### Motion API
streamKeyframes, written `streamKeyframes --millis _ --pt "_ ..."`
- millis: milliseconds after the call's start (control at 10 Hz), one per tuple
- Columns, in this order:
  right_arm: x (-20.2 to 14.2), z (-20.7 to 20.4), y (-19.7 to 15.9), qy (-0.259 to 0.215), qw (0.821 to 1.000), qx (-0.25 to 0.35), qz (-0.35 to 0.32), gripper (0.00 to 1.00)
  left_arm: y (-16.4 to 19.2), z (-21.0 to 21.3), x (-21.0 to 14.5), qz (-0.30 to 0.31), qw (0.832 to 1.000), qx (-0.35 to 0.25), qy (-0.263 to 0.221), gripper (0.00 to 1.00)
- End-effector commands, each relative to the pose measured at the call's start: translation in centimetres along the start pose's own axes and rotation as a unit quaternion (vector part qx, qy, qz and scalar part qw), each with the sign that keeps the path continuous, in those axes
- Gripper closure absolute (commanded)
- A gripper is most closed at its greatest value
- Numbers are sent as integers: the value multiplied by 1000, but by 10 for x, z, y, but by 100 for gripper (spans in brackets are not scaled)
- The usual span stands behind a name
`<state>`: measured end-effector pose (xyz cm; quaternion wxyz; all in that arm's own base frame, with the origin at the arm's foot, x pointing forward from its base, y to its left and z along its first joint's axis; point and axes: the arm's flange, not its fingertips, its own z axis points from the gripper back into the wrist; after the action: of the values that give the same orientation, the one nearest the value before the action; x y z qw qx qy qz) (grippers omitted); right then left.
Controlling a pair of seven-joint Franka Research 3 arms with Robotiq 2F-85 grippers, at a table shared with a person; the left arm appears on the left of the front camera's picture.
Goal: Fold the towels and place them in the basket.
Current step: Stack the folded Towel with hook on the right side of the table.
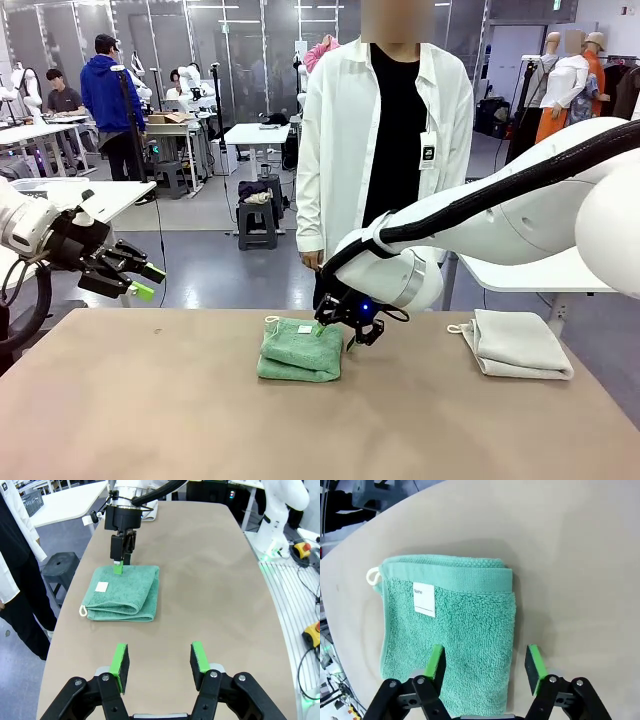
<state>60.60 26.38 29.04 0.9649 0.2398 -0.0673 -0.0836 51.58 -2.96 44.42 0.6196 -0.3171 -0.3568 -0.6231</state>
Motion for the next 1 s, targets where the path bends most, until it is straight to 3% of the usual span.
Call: streamKeyframes --millis 0,300,400,500,600,700,800,900 --pt "3 -3 0 2 1000 9 5 35 -1 1 3 -1 1000 3 1 37" --pt "6 -6 -1 7 1000 2 0 35 -1 1 3 -1 1000 3 1 37" --pt "4 -8 -1 10 1000 3 7 52 -1 1 3 -1 1000 3 1 37" --pt "4 -8 0 12 1000 7 7 54 -1 1 3 -1 1000 3 1 37" --pt "3 -8 1 14 1000 8 8 72 -1 1 3 -1 1000 3 1 37" --pt "2 -7 2 15 1000 8 10 74 -1 1 3 -1 1000 3 1 37" --pt "1 -7 3 16 1000 7 12 92 -1 1 3 -1 1000 3 1 37" --pt "0 -6 3 20 1000 5 14 94 -1 1 3 -1 1000 3 1 37"
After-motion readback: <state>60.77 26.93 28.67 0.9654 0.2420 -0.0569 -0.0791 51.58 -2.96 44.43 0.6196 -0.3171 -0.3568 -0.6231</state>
